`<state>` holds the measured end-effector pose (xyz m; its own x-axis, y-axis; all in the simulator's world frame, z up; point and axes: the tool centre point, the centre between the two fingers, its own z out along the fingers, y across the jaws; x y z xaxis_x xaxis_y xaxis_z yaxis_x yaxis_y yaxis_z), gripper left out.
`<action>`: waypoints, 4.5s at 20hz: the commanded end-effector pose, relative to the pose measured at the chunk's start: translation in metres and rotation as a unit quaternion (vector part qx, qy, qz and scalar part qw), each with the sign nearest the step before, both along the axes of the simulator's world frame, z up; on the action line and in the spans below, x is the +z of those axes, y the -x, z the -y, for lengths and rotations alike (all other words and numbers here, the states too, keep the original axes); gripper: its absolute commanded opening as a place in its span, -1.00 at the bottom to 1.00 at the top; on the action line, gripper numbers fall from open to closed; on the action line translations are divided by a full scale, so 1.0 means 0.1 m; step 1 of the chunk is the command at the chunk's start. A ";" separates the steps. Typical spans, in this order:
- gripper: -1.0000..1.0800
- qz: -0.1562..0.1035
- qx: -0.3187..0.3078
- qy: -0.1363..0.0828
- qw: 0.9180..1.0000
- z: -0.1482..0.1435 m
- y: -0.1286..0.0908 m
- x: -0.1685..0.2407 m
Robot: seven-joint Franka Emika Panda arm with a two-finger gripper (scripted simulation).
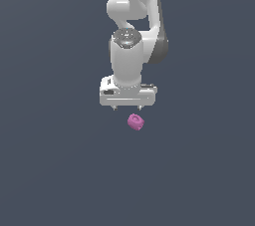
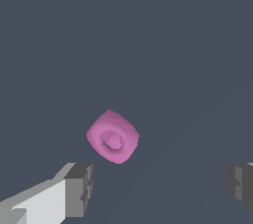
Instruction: Pick up the object and move it to a goal position.
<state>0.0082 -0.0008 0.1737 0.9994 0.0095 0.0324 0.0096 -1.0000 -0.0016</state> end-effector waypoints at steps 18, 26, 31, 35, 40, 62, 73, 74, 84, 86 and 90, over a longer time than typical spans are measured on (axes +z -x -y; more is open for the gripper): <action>0.92 0.021 0.016 -0.011 1.000 -0.19 -0.14 0.12; 0.92 0.016 0.075 -0.005 0.997 -0.22 -0.12 -0.02; 0.92 0.010 0.136 0.000 0.991 -0.25 -0.08 -0.16; 0.92 0.005 0.195 0.004 0.981 -0.28 -0.05 -0.29; 0.92 -0.002 0.270 0.007 0.963 -0.32 -0.01 -0.46; 0.92 -0.014 0.417 0.008 0.909 -0.41 0.10 -0.79; 0.92 -0.014 0.419 0.008 0.908 -0.42 0.12 -1.22; 0.92 -0.014 0.419 0.008 0.908 -0.41 0.11 -1.24; -1.00 -0.014 0.419 0.008 0.908 -0.41 0.10 -1.29; -1.00 -0.014 0.419 0.008 0.908 -0.41 0.10 -1.29; -1.00 -0.014 0.419 0.008 0.908 -0.41 0.10 -1.28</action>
<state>-0.0022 0.0396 0.0458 0.6421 0.7667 -0.0002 0.7667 -0.6421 0.0008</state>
